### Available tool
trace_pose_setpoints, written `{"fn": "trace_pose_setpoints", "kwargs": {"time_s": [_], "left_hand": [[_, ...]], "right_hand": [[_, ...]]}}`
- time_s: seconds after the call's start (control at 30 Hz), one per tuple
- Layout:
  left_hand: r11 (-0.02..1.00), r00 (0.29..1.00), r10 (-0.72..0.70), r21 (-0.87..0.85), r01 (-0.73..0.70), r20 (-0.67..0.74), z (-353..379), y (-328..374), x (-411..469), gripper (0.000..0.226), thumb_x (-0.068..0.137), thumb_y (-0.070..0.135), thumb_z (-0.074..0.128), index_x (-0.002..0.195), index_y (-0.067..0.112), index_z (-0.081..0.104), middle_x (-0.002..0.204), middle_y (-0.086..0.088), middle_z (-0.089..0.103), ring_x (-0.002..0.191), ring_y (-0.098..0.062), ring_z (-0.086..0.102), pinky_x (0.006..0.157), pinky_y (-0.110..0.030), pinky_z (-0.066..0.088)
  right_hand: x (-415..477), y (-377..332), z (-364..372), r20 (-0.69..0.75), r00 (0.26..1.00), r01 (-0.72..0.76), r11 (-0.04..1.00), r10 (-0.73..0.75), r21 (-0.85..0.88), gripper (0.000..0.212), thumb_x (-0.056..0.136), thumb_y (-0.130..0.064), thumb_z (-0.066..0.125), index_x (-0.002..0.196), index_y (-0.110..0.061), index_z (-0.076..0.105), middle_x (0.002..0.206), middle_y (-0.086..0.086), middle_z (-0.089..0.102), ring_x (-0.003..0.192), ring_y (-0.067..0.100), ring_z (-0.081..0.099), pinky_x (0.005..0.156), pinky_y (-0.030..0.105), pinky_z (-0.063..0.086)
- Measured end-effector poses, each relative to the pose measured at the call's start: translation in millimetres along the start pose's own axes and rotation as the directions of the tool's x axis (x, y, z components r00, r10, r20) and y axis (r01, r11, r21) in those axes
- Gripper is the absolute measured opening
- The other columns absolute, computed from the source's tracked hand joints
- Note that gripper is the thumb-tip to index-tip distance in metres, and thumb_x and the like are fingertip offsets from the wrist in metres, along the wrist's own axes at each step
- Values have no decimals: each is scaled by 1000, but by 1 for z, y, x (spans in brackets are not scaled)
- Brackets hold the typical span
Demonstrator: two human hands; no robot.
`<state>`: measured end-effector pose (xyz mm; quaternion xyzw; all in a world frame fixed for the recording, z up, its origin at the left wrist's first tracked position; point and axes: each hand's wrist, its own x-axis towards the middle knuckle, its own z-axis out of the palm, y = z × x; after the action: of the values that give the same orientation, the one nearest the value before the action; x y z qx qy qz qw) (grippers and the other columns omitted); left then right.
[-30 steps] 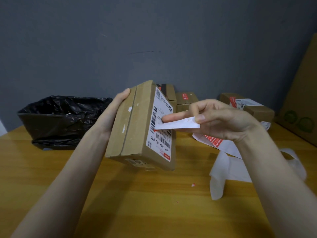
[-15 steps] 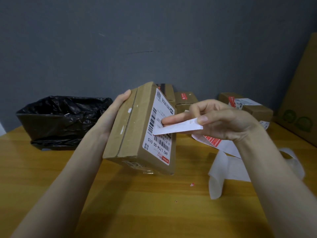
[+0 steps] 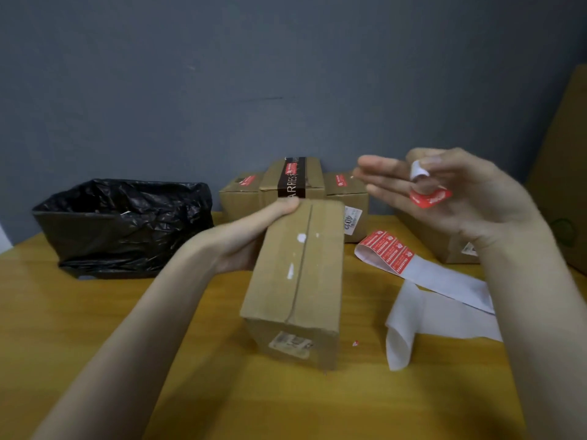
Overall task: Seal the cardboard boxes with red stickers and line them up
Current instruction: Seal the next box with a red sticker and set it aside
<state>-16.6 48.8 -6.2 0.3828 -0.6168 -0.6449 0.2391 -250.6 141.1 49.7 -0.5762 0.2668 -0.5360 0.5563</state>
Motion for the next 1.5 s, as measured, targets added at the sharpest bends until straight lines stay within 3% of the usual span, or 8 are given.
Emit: {"fn": "trace_pose_setpoints", "kwargs": {"time_s": [0.23,0.37,0.57,0.8,1.0,1.13,1.33,1.5], "left_hand": [[943,993,-90,315,112,-83,15,1,3,58,85,63,43,122,21,56,112,-4,65,104,-17,61,94,-34,47],[801,910,314,590,-101,-271,20,9,5,47,95,48,39,118,13,60,113,-1,62,98,-10,53,82,-23,39],[628,699,694,623,-467,-175,33,42,-27,27,91,42,52,94,20,68,86,11,67,86,-2,61,81,-22,47],[263,917,373,964,43,-142,43,49,-54,62,85,67,31,79,13,62,74,-5,58,76,-25,56,69,-37,46],[-110,970,230,988,105,-78,92,32,-58,61,74,82,26,65,22,30,71,5,37,64,-13,35,68,-33,32],[-103,970,238,991,84,-57,94,29,-56,63,82,73,32,101,18,55,109,-1,54,81,-17,39,69,-33,30],[-13,993,111,999,-34,36,77,33,-49,68,81,55,56,137,25,31,134,1,42,114,-20,49,85,-35,42],[132,996,-10,987,-87,89,47,38,-38,84,76,40,73,142,29,23,131,9,49,109,-7,52,87,-23,49]], "right_hand": [[12,6,14,-199,980,-64,980,26,-187,11,72,-12,62,74,-4,69,94,15,71,97,26,66,88,34,53],[17,13,23,-250,968,-132,909,32,-395,14,79,-13,64,77,0,67,87,18,60,82,19,59,80,26,53],[25,19,37,-326,944,-188,727,-51,-660,14,80,-25,70,73,-15,76,86,14,72,86,27,65,93,42,51],[18,14,33,-458,885,-288,676,-83,-678,16,74,-34,74,73,-18,75,70,-2,72,73,10,65,84,40,53],[18,13,26,-496,861,-319,644,-109,-696,20,80,-32,71,82,-12,74,77,-7,69,69,8,66,71,29,53],[20,11,22,-491,858,-317,597,-150,-737,33,83,-41,65,78,-8,72,80,-7,68,89,21,63,83,40,51],[19,11,23,-477,870,-324,581,-127,-746,36,87,-40,60,85,-5,71,81,-6,66,86,14,60,80,34,49],[17,9,23,-482,868,-325,599,-117,-731,35,86,-36,62,91,-3,71,86,-3,68,91,19,62,90,42,51]]}}
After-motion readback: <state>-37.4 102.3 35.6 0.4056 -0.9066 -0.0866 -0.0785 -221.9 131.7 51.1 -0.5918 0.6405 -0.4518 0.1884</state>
